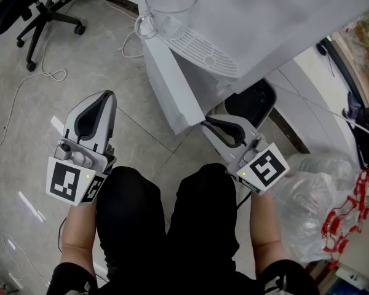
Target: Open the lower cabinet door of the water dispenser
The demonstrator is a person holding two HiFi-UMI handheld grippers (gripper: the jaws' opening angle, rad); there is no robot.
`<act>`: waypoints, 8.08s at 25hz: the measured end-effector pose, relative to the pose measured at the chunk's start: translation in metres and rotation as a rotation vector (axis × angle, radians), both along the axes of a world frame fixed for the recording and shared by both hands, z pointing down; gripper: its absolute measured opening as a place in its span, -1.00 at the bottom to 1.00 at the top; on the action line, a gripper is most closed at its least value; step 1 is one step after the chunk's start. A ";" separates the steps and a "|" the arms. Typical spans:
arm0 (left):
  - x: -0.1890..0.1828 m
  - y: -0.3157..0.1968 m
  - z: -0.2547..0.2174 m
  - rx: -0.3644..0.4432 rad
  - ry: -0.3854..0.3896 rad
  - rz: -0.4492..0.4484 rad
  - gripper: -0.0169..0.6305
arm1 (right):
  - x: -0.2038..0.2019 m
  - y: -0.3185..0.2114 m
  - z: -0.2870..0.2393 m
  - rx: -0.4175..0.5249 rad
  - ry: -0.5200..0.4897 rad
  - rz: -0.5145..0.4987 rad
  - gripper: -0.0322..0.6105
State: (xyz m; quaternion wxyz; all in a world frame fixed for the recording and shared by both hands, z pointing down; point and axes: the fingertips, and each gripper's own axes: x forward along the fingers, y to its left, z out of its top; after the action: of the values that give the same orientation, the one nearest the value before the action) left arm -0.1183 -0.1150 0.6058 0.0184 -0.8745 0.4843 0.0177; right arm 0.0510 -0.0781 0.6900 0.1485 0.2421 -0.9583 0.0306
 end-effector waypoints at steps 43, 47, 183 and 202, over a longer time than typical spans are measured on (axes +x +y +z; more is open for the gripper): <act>-0.062 0.016 -0.003 0.006 -0.008 -0.142 -0.92 | -0.126 0.038 0.014 0.063 0.086 -0.452 -0.76; -0.067 0.018 -0.003 0.007 -0.001 -0.146 -0.92 | -0.136 0.038 0.013 0.060 0.061 -0.457 -0.77; -0.003 0.002 -0.262 -0.175 0.030 -0.052 -0.92 | -0.034 -0.032 -0.261 -0.093 -0.032 0.236 -0.89; 0.046 0.029 -0.459 -0.173 0.046 -0.010 -0.92 | 0.031 -0.014 -0.469 -0.146 -0.170 0.450 -0.89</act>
State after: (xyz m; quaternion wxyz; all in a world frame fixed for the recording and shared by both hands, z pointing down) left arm -0.0727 -0.0860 0.1471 -0.0681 -0.8698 0.4887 -0.0043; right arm 0.0819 -0.0924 0.2212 0.0738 0.4347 -0.8845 0.1524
